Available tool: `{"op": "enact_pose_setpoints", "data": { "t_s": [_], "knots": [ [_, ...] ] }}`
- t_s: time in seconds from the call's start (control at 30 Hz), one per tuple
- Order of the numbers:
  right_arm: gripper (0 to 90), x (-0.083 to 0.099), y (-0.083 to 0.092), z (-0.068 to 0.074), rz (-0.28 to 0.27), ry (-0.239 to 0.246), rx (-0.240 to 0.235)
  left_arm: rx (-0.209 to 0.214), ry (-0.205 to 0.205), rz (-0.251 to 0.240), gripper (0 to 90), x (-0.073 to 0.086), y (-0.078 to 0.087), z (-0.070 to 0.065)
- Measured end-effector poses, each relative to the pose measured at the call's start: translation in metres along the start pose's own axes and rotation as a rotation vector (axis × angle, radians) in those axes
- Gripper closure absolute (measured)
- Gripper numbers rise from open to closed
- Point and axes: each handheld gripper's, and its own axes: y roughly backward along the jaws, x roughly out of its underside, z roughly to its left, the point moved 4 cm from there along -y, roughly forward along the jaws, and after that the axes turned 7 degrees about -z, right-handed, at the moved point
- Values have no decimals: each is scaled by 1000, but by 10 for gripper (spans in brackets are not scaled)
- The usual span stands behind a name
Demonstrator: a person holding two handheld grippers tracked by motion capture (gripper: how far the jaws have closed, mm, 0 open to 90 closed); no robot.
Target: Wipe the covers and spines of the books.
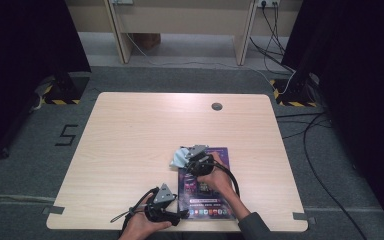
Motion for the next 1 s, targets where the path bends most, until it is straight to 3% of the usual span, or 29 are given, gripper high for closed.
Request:
{"op": "enact_pose_setpoints", "data": {
  "t_s": [0.27, 0.4, 0.43, 0.53, 0.67, 0.8, 1.0],
  "knots": [
    [749, 29, 22, -52, 42, -75, 169, -2, 4, -4, 309, 0, 0, 0],
    [747, 42, 32, -71, 35, -145, 200, 1, 3, -3, 308, 0, 0, 0],
    [748, 43, 33, -71, 28, -158, 199, 1, 3, -4, 308, 0, 0, 0],
    [752, 42, 32, -68, 37, -136, 208, 1, 1, -3, 305, 0, 0, 0],
    [749, 34, 27, -54, 23, -125, 159, -1, 1, -4, 304, 0, 0, 0],
    [742, 16, 12, -29, 5, -90, 88, -1, -2, -1, 304, 0, 0, 0],
    [744, -4, -8, -15, -3, -46, 66, -1, 0, -2, 304, 0, 0, 0]
  ]
}}
